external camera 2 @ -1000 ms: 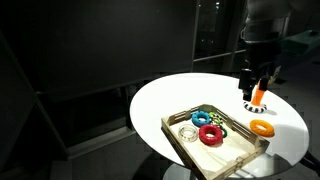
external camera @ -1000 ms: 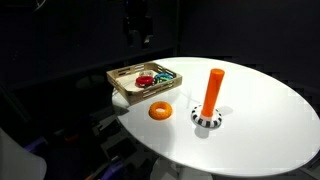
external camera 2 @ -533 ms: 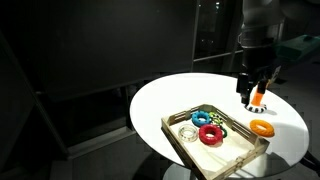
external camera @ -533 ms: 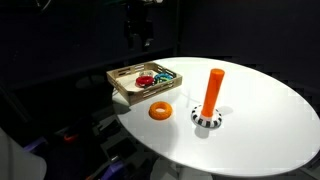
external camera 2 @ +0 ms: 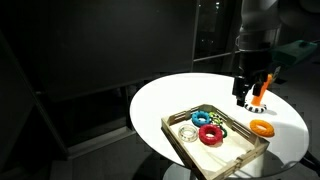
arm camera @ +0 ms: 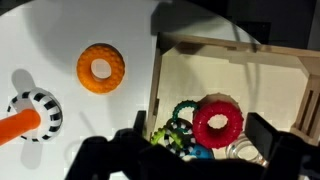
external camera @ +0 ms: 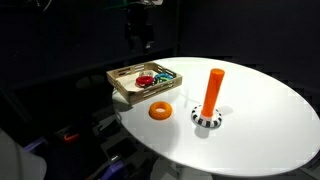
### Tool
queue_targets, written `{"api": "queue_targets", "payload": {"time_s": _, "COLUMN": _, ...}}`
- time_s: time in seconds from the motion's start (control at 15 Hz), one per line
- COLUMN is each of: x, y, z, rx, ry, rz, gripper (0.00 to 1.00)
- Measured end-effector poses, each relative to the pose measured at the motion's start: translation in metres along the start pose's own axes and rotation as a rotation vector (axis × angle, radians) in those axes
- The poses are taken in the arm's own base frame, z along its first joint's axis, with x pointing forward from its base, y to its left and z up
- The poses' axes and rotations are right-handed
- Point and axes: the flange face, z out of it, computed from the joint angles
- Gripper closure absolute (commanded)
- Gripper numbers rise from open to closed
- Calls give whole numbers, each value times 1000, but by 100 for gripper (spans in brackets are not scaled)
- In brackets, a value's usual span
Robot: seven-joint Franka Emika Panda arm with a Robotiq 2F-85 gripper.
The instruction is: Put the red ring on the orange ring
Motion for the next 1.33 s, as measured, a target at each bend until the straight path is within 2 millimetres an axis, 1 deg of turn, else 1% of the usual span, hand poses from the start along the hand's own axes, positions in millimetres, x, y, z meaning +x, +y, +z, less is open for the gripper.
{"api": "queue_targets", "payload": {"time_s": 0.2, "x": 7, "y": -12, "z": 16, "rx": 17, "ry": 31, "rz": -11, "gripper": 0}}
{"api": "queue_targets", "payload": {"time_s": 0.47, "x": 18, "y": -26, "z": 46, "rx": 10, "ry": 62, "rz": -10, "gripper": 0}}
{"api": "queue_targets", "payload": {"time_s": 0.73, "x": 27, "y": -26, "z": 74, "rx": -4, "ry": 69, "rz": 9, "gripper": 0}}
{"api": "queue_targets", "payload": {"time_s": 0.93, "x": 31, "y": -23, "z": 92, "rx": -22, "ry": 64, "rz": 28, "gripper": 0}}
{"api": "queue_targets", "payload": {"time_s": 1.33, "x": 36, "y": -21, "z": 115, "rx": -40, "ry": 46, "rz": 50, "gripper": 0}}
